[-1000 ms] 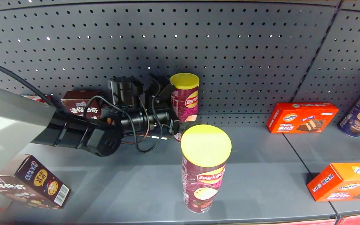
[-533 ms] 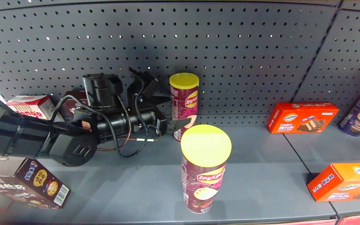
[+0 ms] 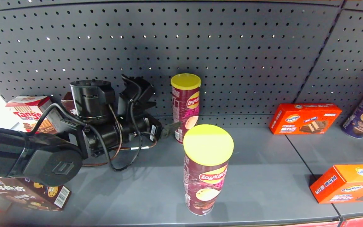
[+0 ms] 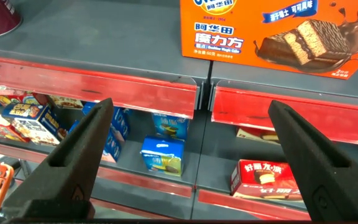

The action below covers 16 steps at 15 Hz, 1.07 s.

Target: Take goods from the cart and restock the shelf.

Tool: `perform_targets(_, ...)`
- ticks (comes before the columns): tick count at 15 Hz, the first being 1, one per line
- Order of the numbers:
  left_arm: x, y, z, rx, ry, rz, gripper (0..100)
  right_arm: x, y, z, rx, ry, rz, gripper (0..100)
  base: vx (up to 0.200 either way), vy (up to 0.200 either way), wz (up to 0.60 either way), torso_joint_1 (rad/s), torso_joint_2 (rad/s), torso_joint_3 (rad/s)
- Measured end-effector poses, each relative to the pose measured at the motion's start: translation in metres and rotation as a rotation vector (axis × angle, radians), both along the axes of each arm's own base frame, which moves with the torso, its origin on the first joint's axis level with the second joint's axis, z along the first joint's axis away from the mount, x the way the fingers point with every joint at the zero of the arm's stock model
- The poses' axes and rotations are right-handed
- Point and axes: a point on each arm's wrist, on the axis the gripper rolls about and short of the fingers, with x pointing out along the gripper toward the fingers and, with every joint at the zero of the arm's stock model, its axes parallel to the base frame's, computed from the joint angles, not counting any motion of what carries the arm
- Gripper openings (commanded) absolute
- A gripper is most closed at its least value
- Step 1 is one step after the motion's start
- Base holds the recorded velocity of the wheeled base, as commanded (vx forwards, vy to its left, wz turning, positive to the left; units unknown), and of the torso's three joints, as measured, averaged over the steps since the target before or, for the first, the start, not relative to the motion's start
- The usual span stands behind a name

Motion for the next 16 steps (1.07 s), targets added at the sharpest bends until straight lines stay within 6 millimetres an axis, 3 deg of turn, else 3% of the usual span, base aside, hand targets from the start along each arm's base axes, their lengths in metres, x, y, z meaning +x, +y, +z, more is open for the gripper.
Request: perform_targets(16,0.019,-0.009,-0.013,0.020,-0.006,0.109,100,0.000,0.000,0.000,0.000,0.000,0.000,100,0.000,0.000,0.00,0.000,0.00,0.000)
